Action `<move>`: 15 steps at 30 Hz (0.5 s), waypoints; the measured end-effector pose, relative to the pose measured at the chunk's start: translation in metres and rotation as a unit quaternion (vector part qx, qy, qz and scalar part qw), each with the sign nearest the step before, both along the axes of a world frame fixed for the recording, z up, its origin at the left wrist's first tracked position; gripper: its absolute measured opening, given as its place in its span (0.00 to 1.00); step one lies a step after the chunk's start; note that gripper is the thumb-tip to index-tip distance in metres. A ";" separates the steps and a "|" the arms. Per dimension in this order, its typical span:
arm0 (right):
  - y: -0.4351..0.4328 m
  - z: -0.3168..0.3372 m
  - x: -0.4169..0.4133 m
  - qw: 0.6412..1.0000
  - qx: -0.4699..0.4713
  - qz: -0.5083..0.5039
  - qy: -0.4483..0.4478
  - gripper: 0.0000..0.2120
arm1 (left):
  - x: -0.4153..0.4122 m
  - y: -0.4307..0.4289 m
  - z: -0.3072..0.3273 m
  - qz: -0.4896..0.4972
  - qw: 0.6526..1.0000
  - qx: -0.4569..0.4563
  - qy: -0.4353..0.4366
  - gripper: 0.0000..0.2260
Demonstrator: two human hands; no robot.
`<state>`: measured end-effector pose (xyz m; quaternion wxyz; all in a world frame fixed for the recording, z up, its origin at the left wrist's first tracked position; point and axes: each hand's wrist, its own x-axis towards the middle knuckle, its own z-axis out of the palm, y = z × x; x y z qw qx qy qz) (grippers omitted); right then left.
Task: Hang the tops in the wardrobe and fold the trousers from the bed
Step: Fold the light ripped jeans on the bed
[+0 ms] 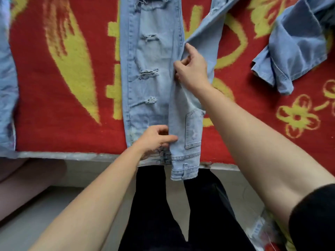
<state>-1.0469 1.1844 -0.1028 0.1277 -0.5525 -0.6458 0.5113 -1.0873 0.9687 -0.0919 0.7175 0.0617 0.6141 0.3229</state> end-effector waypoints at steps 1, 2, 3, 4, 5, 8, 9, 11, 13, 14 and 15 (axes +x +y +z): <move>-0.009 -0.002 -0.021 1.000 0.009 0.023 -0.007 0.25 | -0.023 -0.012 0.001 0.009 1.000 -0.008 0.006 0.06; -0.018 -0.005 -0.040 0.999 0.007 0.041 -0.011 0.27 | -0.043 -0.023 -0.001 0.011 0.999 -0.020 0.024 0.07; -0.025 -0.008 -0.057 0.998 -0.003 0.059 -0.010 0.30 | -0.060 -0.035 -0.004 0.012 0.998 -0.035 0.048 0.08; -0.033 -0.012 -0.072 0.997 -0.009 0.081 -0.012 0.31 | -0.074 -0.045 -0.009 0.021 0.996 -0.051 0.071 0.08; -0.040 -0.016 -0.084 0.994 -0.006 0.107 -0.020 0.32 | -0.085 -0.054 -0.014 0.036 0.993 -0.068 0.094 0.09; -0.056 -0.031 -0.112 0.983 0.003 0.171 -0.060 0.33 | -0.104 -0.073 -0.032 0.081 0.981 -0.106 0.144 0.09; -0.059 -0.037 -0.118 0.980 0.002 0.181 -0.077 0.34 | -0.108 -0.076 -0.038 0.087 0.979 -0.113 0.146 0.08; -0.062 -0.049 -0.126 0.975 -0.002 0.195 -0.108 0.34 | -0.112 -0.081 -0.048 0.091 0.979 -0.118 0.138 0.08; -0.064 -0.059 -0.128 0.970 -0.006 0.207 -0.129 0.35 | -0.113 -0.081 -0.057 0.079 0.979 -0.119 0.146 0.09; -0.064 -0.064 -0.128 0.967 -0.011 0.216 -0.134 0.36 | -0.113 -0.080 -0.061 0.065 0.978 -0.121 0.160 0.09; -0.064 -0.068 -0.128 0.963 -0.017 0.229 -0.140 0.36 | -0.114 -0.079 -0.064 0.048 0.975 -0.125 0.179 0.09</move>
